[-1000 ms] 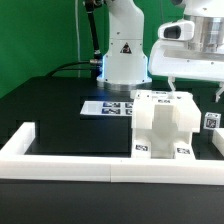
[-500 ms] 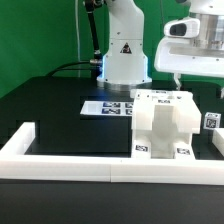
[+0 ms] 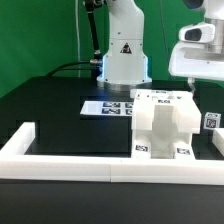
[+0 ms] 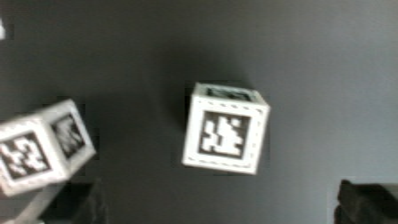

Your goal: Assemble chair

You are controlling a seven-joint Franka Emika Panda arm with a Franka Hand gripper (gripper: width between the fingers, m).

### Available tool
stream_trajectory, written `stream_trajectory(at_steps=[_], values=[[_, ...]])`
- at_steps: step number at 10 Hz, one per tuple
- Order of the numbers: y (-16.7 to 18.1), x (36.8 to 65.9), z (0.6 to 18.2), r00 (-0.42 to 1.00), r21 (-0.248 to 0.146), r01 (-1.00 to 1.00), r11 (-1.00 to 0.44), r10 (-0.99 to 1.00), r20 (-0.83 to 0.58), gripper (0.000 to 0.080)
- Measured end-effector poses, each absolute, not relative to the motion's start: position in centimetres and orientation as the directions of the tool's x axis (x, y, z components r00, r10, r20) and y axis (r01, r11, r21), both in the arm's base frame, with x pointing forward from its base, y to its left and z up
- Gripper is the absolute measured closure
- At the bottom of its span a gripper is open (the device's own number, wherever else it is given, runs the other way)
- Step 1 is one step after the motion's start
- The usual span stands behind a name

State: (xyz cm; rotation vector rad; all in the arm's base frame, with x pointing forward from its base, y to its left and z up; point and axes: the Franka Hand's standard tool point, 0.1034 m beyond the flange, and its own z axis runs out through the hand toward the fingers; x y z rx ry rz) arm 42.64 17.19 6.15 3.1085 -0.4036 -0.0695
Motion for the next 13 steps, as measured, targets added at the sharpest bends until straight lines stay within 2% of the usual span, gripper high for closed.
stream_trajectory(at_steps=[5,13], values=[[16.9,42.7,5.9,0.964,0.002,-0.265,-0.964,-0.265,-0.022,0.0151],[16.8,42.1,3.1,0.96,0.034,-0.277,-0.96,-0.278,-0.036,0.0151]])
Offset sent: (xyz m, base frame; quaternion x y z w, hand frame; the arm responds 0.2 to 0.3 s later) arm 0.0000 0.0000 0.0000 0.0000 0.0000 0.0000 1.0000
